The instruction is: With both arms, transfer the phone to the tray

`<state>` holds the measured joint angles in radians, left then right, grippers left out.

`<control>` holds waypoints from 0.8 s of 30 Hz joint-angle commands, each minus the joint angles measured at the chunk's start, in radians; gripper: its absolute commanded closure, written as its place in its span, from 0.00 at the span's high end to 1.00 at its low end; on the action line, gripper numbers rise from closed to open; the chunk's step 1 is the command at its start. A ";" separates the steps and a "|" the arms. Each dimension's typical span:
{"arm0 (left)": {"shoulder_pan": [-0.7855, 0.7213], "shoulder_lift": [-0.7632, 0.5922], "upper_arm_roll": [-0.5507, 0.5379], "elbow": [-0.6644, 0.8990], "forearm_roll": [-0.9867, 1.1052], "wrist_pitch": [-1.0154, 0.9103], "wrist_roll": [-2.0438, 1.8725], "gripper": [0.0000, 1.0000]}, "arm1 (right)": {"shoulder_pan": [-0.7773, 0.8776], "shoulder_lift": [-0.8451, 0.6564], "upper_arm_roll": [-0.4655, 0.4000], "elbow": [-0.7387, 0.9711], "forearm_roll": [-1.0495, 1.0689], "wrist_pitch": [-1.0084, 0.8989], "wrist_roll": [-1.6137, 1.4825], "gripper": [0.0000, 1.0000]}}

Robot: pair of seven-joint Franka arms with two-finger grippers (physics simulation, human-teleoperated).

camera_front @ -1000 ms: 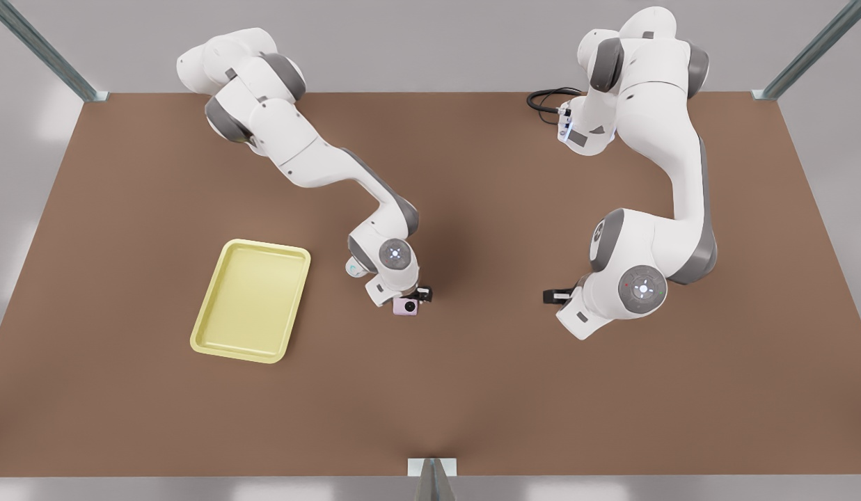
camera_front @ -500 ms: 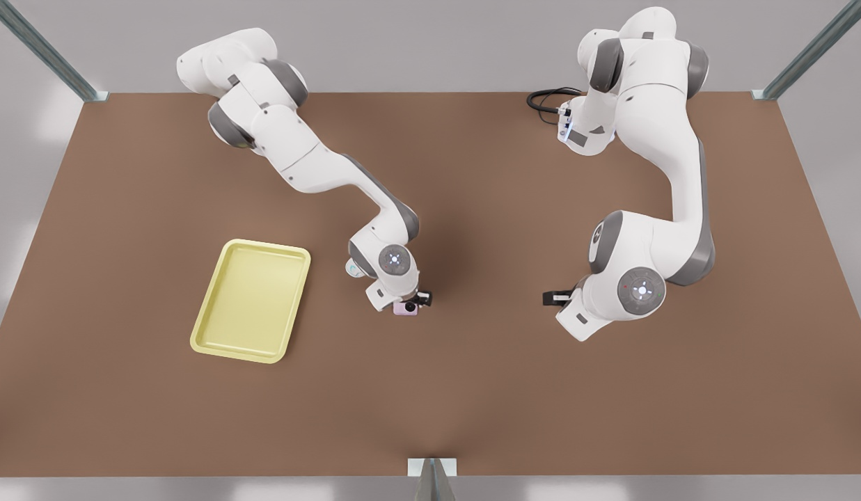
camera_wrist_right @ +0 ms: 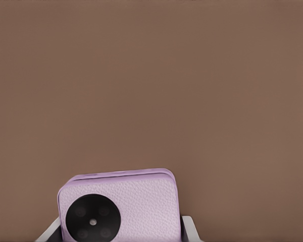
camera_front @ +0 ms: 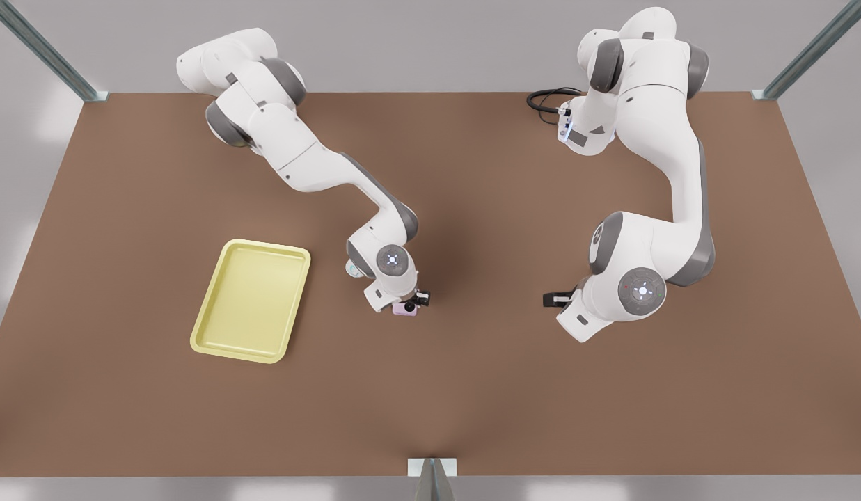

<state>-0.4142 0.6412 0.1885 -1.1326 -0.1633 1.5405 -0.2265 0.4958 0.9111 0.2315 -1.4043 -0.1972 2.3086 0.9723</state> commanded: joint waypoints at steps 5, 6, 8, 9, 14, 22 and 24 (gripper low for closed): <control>0.000 -0.002 0.000 0.000 0.001 0.001 -0.001 1.00 | -0.036 -0.083 0.005 -0.030 0.009 -0.043 -0.026 0.80; 0.000 -0.002 0.000 0.000 0.001 0.001 -0.002 1.00 | -0.054 -0.112 0.005 -0.059 0.009 -0.043 -0.029 0.80; 0.000 -0.002 0.000 0.000 0.001 0.001 -0.002 1.00 | -0.134 -0.178 0.005 -0.142 0.009 -0.043 -0.102 0.80; 0.000 0.000 0.000 0.000 0.001 0.001 -0.002 1.00 | -0.184 -0.219 0.003 -0.200 0.009 -0.041 -0.173 0.80; 0.000 0.000 0.000 0.000 0.001 0.001 -0.002 1.00 | -0.457 -0.406 -0.055 -0.418 0.041 -0.075 -0.713 0.80; -0.002 0.002 0.000 -0.001 0.002 -0.002 -0.004 1.00 | -0.556 -0.460 -0.127 -0.657 0.162 0.031 -1.015 0.99; -0.002 0.002 0.000 -0.001 0.002 -0.002 -0.002 1.00 | -0.556 -0.460 -0.127 -0.656 0.162 0.031 -1.014 1.00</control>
<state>-0.4157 0.6442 0.1885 -1.1337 -0.1619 1.5402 -0.2281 -0.0585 0.4506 0.1042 -2.0568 -0.0460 2.2998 0.4556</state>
